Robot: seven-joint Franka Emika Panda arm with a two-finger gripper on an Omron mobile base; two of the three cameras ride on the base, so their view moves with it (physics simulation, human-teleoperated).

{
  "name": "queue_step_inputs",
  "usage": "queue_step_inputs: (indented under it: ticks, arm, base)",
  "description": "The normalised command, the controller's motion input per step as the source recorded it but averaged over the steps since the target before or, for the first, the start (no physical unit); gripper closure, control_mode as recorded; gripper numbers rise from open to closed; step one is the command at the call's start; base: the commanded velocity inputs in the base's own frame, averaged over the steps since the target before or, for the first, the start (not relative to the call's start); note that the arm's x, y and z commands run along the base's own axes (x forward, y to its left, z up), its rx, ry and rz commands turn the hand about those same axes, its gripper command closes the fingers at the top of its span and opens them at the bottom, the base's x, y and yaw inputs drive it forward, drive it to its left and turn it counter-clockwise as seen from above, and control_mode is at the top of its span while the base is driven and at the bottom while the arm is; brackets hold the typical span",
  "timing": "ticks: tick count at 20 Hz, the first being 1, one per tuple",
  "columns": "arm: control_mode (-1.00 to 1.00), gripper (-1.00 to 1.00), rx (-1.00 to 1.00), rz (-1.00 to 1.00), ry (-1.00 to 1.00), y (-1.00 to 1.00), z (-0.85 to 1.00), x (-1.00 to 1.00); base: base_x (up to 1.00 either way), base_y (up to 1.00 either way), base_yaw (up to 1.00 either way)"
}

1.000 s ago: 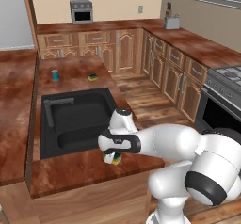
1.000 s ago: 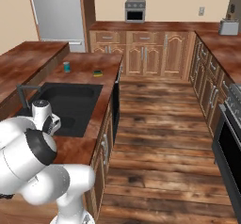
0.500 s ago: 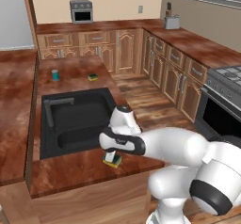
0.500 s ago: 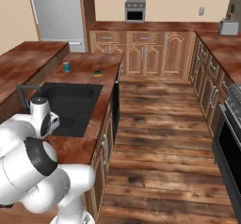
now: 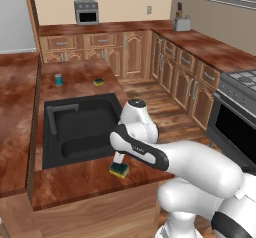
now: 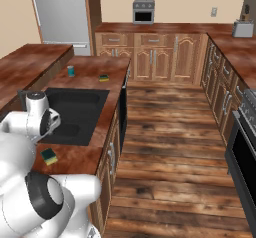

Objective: Open the cabinet. Pick the sponge and place it next to the sink. Then close the cabinet.

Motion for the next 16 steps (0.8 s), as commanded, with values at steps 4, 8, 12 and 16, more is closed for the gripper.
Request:
queue_step_inputs:
  ticks: [4, 8, 12, 16]
  arm:
    - [-1.0, -1.0, 0.0, -0.18, 0.03, 0.0, 0.32, 0.0]
    - [-1.0, -1.0, -0.01, -0.27, 0.07, -0.03, 0.24, -0.06]
    - [-1.0, -1.0, -0.02, -0.35, 0.07, -0.12, 0.22, -0.01]
    - [-1.0, -1.0, 0.0, -0.31, 0.05, -0.47, 0.22, -0.1]
  base:
    - [0.0, 0.0, 0.0]
    - [0.0, 0.0, 0.0]
    - [0.0, 0.0, 0.0]
    - [0.0, 0.0, 0.0]
